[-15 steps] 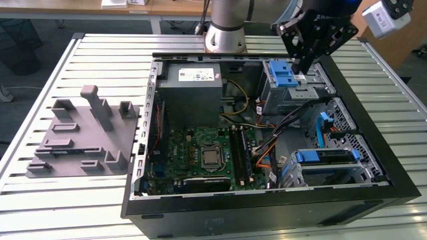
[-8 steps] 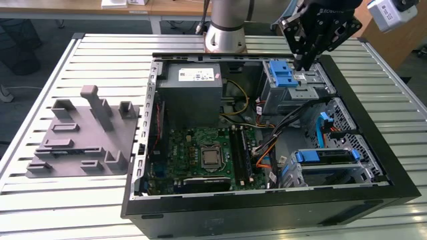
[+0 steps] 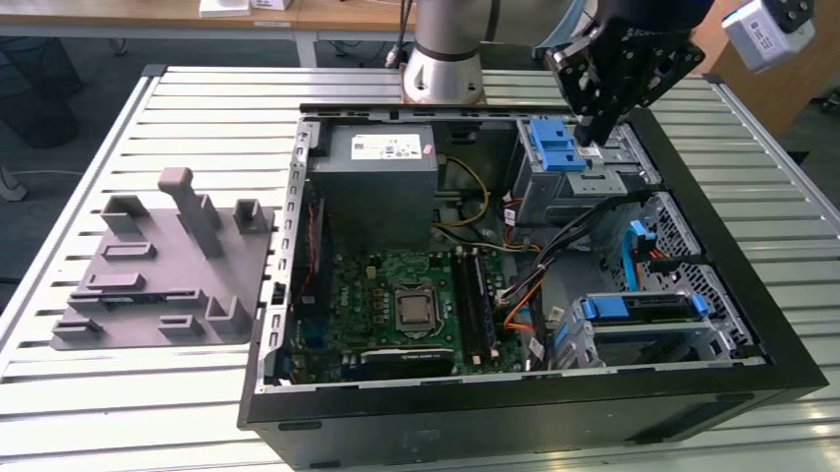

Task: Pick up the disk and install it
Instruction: 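Insert the first disk wire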

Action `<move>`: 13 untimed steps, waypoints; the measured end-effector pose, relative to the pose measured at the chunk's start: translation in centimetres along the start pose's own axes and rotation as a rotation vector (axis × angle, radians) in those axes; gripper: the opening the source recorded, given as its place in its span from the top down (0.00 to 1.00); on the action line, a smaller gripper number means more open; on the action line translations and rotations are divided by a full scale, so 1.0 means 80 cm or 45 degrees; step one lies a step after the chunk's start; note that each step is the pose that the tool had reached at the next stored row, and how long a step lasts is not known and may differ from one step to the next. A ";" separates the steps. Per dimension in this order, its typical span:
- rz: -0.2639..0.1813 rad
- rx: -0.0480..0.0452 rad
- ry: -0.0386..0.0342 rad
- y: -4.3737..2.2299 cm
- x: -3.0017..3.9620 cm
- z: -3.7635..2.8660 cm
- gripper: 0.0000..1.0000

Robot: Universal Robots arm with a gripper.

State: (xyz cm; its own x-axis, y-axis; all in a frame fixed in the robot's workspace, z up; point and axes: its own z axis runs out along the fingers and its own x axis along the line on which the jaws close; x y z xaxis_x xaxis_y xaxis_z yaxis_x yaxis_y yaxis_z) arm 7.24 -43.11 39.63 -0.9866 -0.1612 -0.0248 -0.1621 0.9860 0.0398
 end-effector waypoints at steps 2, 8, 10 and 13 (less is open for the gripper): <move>-0.048 -0.001 0.0019 -0.0001 0.0001 0.0024 0.76; -0.136 -0.003 0.0055 -0.0043 0.0008 0.0089 0.76; -0.142 -0.004 0.0057 -0.0094 0.0017 0.0105 0.76; -0.146 -0.004 0.0059 -0.0191 0.0034 0.0120 0.76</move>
State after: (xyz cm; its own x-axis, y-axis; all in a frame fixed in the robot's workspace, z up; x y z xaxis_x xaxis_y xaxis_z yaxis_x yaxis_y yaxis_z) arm 7.23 -44.61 38.61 -0.9616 -0.2733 -0.0248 -0.2741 0.9609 0.0398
